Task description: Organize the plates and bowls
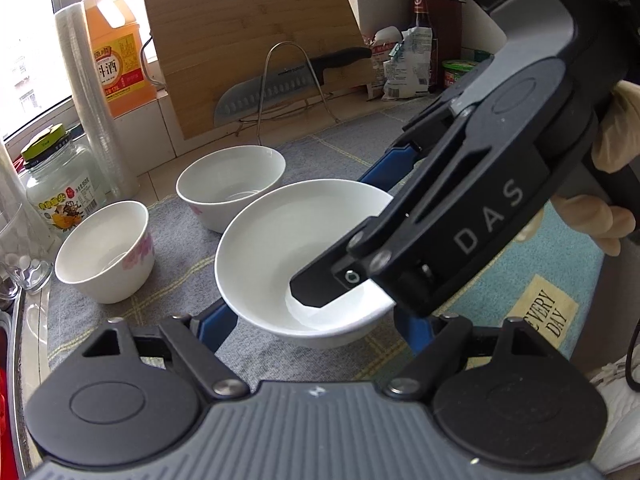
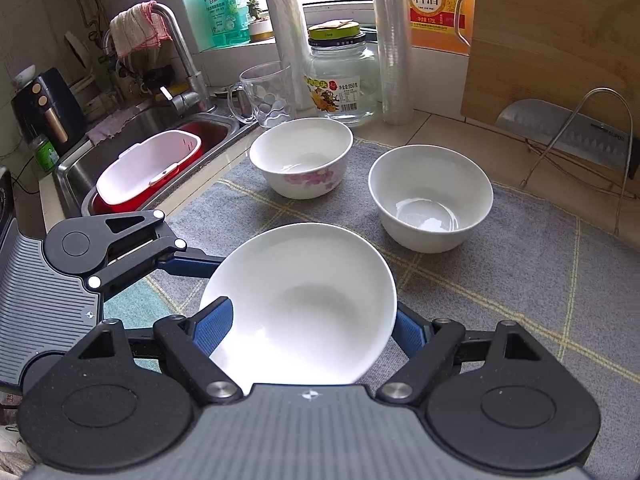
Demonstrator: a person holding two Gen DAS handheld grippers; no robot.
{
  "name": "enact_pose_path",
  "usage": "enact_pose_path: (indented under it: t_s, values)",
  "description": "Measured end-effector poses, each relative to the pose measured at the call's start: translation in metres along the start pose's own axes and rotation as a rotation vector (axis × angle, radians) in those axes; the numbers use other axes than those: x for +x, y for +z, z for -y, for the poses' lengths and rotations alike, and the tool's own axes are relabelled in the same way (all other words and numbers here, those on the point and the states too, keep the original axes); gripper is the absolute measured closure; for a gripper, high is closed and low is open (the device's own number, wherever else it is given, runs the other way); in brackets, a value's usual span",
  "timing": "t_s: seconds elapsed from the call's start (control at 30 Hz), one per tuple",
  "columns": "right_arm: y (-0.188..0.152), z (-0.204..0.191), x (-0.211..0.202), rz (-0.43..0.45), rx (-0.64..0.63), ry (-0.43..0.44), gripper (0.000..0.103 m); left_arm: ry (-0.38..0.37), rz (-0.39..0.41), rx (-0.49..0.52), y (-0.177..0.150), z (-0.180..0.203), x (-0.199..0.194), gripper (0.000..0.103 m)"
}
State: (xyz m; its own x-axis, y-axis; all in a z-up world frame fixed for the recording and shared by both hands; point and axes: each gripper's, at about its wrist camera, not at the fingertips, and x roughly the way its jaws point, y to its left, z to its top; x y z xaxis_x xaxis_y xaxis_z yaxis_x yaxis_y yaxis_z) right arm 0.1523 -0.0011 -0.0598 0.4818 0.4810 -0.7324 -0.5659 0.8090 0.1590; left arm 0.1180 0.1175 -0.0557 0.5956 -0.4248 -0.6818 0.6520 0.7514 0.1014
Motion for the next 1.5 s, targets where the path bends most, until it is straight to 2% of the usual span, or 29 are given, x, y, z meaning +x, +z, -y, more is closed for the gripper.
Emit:
enact_pose_path:
  t_s: [0.6, 0.87, 1.27, 1.33, 1.5]
  values:
    - [-0.047, 0.061, -0.05, 0.014, 0.121, -0.146, 0.015, -0.15, 0.024, 0.11, 0.04, 0.054, 0.044, 0.018]
    - [-0.058, 0.079, -0.049, 0.004, 0.149, -0.161, 0.015, -0.166, 0.003, 0.104, 0.04, 0.058, 0.057, 0.018]
    - [-0.06, 0.083, -0.043, -0.013, 0.149, -0.154, 0.014, -0.166, -0.008, 0.097, 0.039, 0.059, 0.064, 0.018]
    - [-0.06, 0.084, -0.043, -0.015, 0.15, -0.152, 0.014, -0.163, -0.006, 0.103, 0.039, 0.061, 0.063, 0.017]
    - [-0.061, 0.082, -0.045, -0.005, 0.138, -0.15, 0.0, -0.167, 0.002, 0.092, 0.038, 0.059, 0.058, 0.01]
